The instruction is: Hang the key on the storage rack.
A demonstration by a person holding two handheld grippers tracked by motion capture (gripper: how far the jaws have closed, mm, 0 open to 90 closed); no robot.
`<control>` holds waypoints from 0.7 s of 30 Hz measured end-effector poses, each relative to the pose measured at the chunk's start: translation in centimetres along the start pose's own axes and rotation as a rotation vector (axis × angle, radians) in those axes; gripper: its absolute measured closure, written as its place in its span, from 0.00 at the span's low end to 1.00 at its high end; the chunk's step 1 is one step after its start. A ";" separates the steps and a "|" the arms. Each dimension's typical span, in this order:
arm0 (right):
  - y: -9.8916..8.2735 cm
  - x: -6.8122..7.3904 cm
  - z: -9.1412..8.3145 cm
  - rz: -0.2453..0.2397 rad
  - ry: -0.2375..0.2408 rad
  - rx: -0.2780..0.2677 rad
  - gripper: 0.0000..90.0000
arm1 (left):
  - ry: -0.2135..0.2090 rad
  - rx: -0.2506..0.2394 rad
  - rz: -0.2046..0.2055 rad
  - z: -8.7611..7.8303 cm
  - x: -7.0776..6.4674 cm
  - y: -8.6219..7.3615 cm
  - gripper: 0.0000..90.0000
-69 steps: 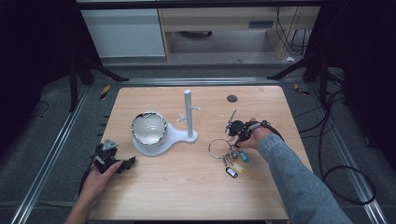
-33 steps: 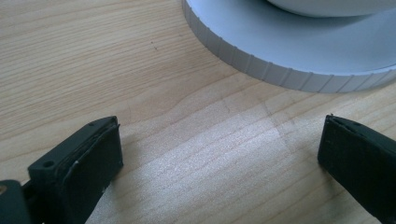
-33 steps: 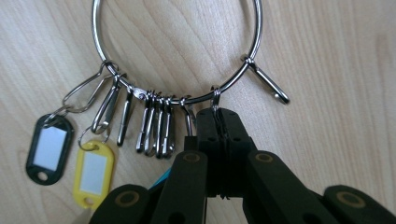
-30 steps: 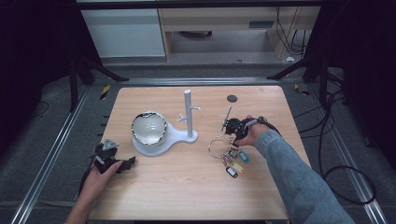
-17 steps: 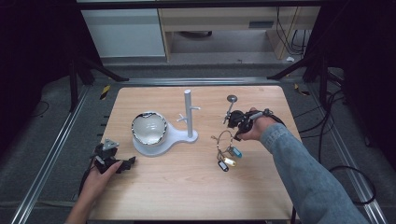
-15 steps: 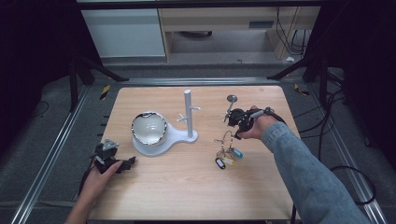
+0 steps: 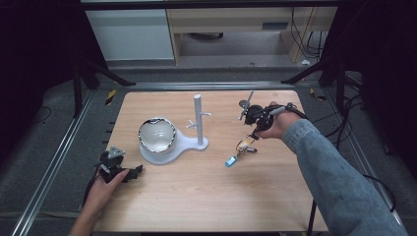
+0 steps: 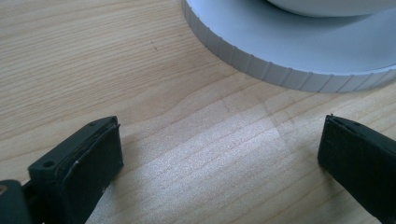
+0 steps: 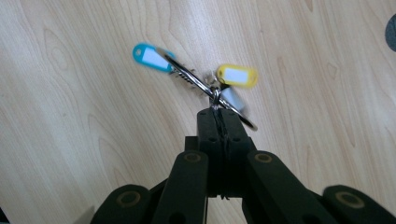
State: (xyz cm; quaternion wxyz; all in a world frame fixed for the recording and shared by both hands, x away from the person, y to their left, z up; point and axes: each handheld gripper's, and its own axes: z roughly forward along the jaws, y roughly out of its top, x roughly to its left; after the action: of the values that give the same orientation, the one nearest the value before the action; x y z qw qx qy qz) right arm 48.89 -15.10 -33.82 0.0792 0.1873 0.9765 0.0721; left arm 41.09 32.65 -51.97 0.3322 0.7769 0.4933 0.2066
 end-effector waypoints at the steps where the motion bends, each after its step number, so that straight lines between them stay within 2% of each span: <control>1: 0.0 -0.1 -0.1 -0.003 -0.001 -0.002 0.99 | 0.000 0.000 0.000 0.0 0.0 0.0 0.00; 8: 0.3 -0.1 -1.0 -0.011 -0.012 -0.004 0.99 | -0.001 0.000 0.003 0.0 0.0 0.0 0.00; 13: 0.8 -0.3 -2.3 -0.018 -0.034 -0.015 0.99 | 0.000 0.003 0.003 0.0 0.0 0.0 0.00; 21: 1.9 -0.3 -3.7 -0.037 -0.033 -0.002 0.99 | -0.001 0.003 0.003 -0.1 0.0 0.0 0.00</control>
State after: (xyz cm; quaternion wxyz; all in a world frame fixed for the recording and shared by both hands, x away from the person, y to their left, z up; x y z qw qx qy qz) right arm 49.14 -13.90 -29.87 0.0968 0.1701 0.9782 0.0686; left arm 41.02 32.67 -51.95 0.3308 0.7783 0.4923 0.2061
